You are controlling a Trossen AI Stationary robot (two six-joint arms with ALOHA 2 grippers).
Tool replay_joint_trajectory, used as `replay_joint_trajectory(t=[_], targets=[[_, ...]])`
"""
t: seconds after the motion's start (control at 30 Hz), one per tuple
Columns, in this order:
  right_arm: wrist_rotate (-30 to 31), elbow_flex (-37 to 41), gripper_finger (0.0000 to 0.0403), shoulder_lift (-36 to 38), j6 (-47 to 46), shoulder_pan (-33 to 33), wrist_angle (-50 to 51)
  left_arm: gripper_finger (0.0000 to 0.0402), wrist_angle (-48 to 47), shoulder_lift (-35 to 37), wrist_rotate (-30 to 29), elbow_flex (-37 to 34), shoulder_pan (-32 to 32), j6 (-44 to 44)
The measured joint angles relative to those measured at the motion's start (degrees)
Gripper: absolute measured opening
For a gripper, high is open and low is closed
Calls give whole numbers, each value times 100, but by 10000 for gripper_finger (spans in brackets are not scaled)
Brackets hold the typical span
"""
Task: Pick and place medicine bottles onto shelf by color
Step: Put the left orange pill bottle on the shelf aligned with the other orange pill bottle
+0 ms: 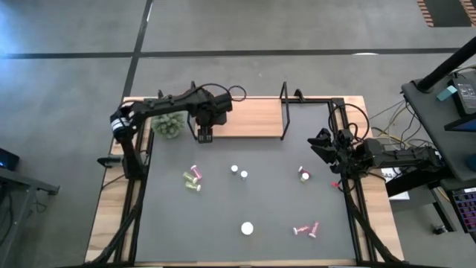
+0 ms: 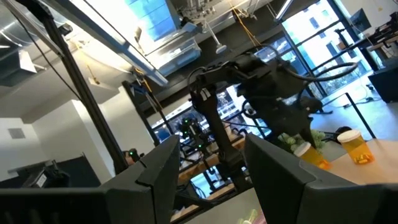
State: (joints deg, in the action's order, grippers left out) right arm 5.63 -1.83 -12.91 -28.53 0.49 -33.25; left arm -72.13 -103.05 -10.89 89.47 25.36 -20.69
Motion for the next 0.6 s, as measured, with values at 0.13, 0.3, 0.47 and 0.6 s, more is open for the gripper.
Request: replay_joint_trajectory(t=[0.13,0.3,0.47,0.6], targets=[[0,2,171,0,0,-2,2,196,174,-103,53,0,135,-159],[0,0,171,0,0,-2,2,196,308,-224,109,20,247,-273],[0,0,171,0,0,-2,2,196,487,-251,130,20,376,-274],[1,1,171,0,0,0,2,196,530,-258,128,24,466,-275]])
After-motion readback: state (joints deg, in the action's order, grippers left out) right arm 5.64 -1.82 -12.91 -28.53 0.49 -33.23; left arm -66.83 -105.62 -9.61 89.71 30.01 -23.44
